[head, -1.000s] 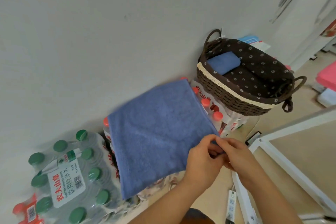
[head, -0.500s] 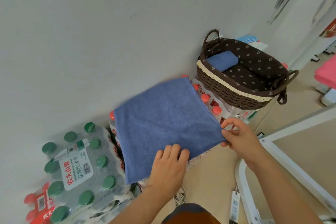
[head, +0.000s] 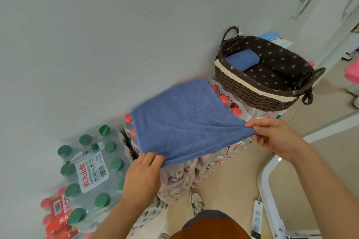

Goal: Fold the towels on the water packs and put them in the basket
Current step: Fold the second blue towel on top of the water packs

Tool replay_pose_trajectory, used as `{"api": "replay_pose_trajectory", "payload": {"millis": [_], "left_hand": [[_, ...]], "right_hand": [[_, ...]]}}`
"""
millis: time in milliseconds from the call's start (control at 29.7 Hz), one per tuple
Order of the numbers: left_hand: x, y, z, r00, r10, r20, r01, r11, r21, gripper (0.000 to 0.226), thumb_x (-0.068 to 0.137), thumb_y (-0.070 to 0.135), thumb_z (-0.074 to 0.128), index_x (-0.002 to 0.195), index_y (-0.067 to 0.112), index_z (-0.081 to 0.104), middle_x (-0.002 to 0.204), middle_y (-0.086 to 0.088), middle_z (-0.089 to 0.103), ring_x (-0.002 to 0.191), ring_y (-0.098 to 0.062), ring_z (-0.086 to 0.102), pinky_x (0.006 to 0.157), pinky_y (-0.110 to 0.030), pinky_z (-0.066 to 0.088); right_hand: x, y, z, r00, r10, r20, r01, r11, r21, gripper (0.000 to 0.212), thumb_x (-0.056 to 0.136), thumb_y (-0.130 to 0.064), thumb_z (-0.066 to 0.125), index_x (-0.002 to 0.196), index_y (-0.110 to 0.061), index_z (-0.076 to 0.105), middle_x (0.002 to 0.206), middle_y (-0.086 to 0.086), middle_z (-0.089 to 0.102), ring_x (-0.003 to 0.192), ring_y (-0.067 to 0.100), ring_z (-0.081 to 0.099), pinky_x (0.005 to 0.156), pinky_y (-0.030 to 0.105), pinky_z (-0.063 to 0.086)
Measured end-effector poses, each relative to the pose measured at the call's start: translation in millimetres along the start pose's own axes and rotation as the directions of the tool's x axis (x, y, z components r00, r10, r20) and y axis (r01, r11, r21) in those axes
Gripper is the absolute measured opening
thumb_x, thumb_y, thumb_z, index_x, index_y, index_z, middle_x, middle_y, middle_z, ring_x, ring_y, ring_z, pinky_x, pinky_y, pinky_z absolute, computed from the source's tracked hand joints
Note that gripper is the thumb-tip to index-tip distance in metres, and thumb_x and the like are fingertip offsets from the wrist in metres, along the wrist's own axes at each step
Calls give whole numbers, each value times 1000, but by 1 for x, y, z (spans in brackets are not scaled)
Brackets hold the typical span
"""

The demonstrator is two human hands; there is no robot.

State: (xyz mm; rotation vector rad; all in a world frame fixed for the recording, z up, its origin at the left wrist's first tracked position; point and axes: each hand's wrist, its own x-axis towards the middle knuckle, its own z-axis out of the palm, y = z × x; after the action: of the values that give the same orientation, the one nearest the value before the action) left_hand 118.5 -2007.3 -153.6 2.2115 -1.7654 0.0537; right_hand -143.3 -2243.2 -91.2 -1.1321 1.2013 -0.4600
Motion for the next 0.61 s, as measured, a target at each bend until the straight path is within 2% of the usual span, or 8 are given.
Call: {"api": "replay_pose_trajectory", "payload": {"millis": [101, 202, 303, 370, 471, 538, 606], "left_hand": [[-2, -7, -16, 1000, 23, 15, -21, 990, -139, 16, 80, 15, 47, 84, 18, 63, 77, 6, 62, 65, -14, 54, 52, -25, 46], [-7, -2, -35, 991, 67, 115, -33, 961, -275, 23, 79, 16, 40, 86, 23, 61, 73, 12, 59, 64, -5, 49, 58, -11, 34], [-13, 5, -41, 960, 91, 263, 10, 933, -359, 23, 77, 19, 38, 83, 29, 58, 69, 13, 56, 62, -4, 49, 55, -16, 36], [-15, 12, -41, 951, 91, 297, 37, 916, -400, 25, 73, 13, 40, 82, 27, 58, 68, 10, 57, 61, -6, 50, 54, -20, 39], [-16, 23, -44, 945, 30, 326, 147, 852, -503, 32, 69, 9, 42, 87, 29, 60, 70, 11, 58, 61, -6, 51, 56, -19, 40], [-18, 28, -46, 933, -14, 360, 238, 775, -585, 39, 67, 10, 41, 90, 36, 59, 71, 14, 59, 62, -5, 52, 59, -18, 41], [-19, 30, -49, 919, -69, 387, 330, 672, -663, 41, 67, 10, 42, 90, 39, 61, 76, 9, 64, 67, -8, 56, 65, -22, 45]], "right_hand": [[5, -2, 1, 999, 16, -51, -13, 998, 56, 28, 93, 6, 45, 85, -3, 70, 72, 11, 66, 52, 11, 57, 44, 15, 42], [7, -1, 2, 993, 15, -119, -11, 999, 40, 26, 91, 4, 47, 82, -3, 69, 69, 12, 63, 49, 11, 54, 43, 17, 40], [6, 4, -1, 986, -14, -165, 3, 998, -66, 25, 89, 3, 48, 78, -4, 69, 66, 12, 58, 48, 12, 49, 42, 18, 36], [4, 8, -8, 982, -28, -187, 4, 992, -127, 24, 89, 3, 47, 78, -2, 67, 66, 14, 55, 49, 14, 45, 42, 20, 33], [-2, 9, -17, 980, -29, -199, -4, 986, -167, 23, 89, 3, 46, 78, 0, 65, 68, 14, 52, 50, 15, 43, 49, 26, 31], [-6, 9, -24, 983, -32, -179, 9, 991, -132, 22, 89, 4, 47, 79, -1, 66, 72, 15, 55, 52, 16, 46, 51, 26, 35], [-11, 7, -32, 998, -31, -50, 29, 999, -38, 11, 86, -3, 59, 91, -1, 69, 85, 16, 64, 62, 19, 57, 56, 23, 47]]}}
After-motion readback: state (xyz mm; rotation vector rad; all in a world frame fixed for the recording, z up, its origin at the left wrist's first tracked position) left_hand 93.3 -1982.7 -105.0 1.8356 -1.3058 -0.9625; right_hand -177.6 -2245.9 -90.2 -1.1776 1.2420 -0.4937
